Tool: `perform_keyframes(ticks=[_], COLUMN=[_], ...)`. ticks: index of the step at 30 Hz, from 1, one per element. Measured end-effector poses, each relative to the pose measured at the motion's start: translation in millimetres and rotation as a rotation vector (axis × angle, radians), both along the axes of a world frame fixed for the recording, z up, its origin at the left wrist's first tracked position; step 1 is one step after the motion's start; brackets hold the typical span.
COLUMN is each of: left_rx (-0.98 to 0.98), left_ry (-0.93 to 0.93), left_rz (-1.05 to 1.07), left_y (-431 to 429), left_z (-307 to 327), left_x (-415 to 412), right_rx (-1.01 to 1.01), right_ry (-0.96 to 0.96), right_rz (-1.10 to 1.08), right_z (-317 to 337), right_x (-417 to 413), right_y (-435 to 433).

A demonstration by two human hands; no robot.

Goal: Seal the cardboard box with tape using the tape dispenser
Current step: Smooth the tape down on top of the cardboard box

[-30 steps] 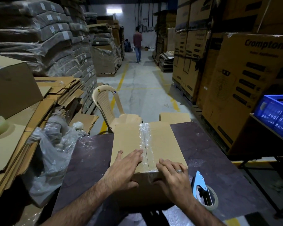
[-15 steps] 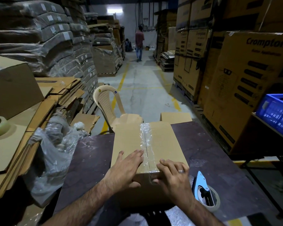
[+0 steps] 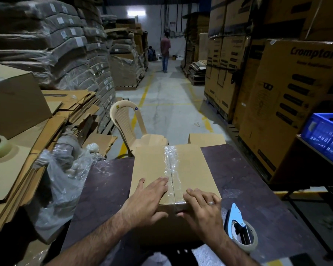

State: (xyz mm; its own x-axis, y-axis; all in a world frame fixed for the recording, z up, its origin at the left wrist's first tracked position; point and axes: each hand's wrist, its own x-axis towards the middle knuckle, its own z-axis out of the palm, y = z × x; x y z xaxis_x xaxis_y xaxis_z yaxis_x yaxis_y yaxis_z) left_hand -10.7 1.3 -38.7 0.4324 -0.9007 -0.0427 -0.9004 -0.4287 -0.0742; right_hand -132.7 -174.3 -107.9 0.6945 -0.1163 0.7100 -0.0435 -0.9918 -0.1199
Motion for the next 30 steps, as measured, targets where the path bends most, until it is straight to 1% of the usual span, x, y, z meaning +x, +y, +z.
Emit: perform_keyframes(ticks=[3,6,9,12,14,15,17,21,23,26,28,30], left_rx=[-0.099,-0.026,0.05,-0.03,-0.099,-0.102,-0.045,0.082,0.042,-0.085,-0.083,-0.028], left_ry=[0.004,0.015,-0.011,-0.002,-0.026,-0.018,0.011,0.001,0.001,-0.035,-0.01,0.001], left_rz=[-0.008,-0.005,0.006,-0.01,-0.022,-0.021,-0.009,0.001,-0.009,-0.039,-0.026,-0.014], left_y=[1.4,-0.4,-1.9,0.8,1.8,1.7,0.3,-2.7,-1.0,1.6,2.0,0.9], left_z=[-5.1,-3.2,1.0,-1.9,-5.9,-6.7,-6.0,4.8,3.9,-2.8,-2.8,-1.2], left_x=[2.6,1.7,0.3,1.2,2.7,3.4,3.0,-0.1,-0.4,0.6,-0.2,-1.6], right_rx=[0.042,0.059,-0.019,-0.003,0.024,0.03,0.026,-0.038,-0.044,-0.043,-0.034,-0.009], right_ry=[-0.022,-0.041,0.027,0.047,0.03,0.012,-0.009,0.047,0.033,-0.014,-0.039,-0.047], right_rz=[0.016,0.003,-0.009,-0.009,-0.011,-0.018,-0.041,-0.077,-0.078,-0.087,-0.101,-0.114], right_z=[10.8,4.7,-3.9,3.3,7.0,6.6,1.2,-8.0,-4.1,2.5,1.0,-2.8], right_x=[2.3,1.8,-1.2,-0.2,1.3,1.9,2.3,2.2,3.3,5.7,5.9,5.3], right_y=[-0.6,1.4,2.2,0.2,1.1,1.9,4.0,6.1,5.5,6.5,10.2,13.1])
